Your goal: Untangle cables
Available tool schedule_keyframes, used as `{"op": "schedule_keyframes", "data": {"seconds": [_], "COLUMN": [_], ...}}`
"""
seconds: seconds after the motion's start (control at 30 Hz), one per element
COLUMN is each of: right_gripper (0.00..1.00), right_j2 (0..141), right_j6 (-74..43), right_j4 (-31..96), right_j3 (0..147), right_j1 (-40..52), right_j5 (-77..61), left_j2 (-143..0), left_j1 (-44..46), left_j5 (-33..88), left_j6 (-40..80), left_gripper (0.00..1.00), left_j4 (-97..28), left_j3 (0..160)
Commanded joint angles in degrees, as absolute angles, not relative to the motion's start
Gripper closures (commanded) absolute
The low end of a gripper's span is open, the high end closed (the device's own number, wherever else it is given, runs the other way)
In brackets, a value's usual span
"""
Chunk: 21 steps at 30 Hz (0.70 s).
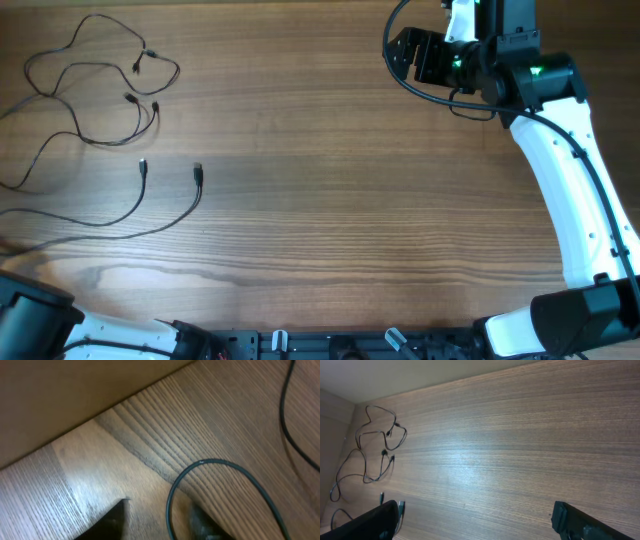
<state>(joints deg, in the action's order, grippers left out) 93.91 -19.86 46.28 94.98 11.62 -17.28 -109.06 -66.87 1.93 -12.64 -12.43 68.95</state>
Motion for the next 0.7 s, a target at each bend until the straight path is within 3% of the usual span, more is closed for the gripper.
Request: {"op": "schedule_keyframes", "data": {"seconds": [0.0,0.03,0.13,0.37,0.5,0.57,0.67], "right_gripper": [0.00,0.00,0.00,0.00,0.00,0.00,0.00], "right_j2": [94.4,94.4,94.4,94.4,94.4,94.3,93.4], "right_j6": [-19.5,-19.6,-19.5,-19.7,-19.7,-19.7,-19.7], "right_j4": [46.1,46.1,46.0,43.7,43.6,43.5,44.1], "right_j3": [95.1,95.1,95.1,95.1,95.1,95.2,95.2], "right_j1": [11.7,11.7,11.7,11.7,11.7,11.6,11.6], "right_j5": [-16.3,-16.3,-16.3,-16.3,-16.3,-16.3,-16.6], "left_j2": [-107.0,-106.2,-103.0,-99.0,-99.2,-99.2,-99.2], "left_j1": [-66.8,-66.6,-65.1,-53.1,-41.0,-33.8,-23.6], "left_j5": [4.3,5.7,10.5,26.7,30.2,30.2,30.2], "left_j6": [-13.0,-13.0,-12.1,5.7,8.0,7.9,8.0], "left_gripper": [0.38,0.34,0.33,0.32,0.15,0.00,0.00], "left_j4": [-12.3,-12.2,-11.0,-13.7,-20.2,-21.9,-22.2], "left_j3": [68.7,68.7,68.7,68.7,68.7,68.7,68.7]}}
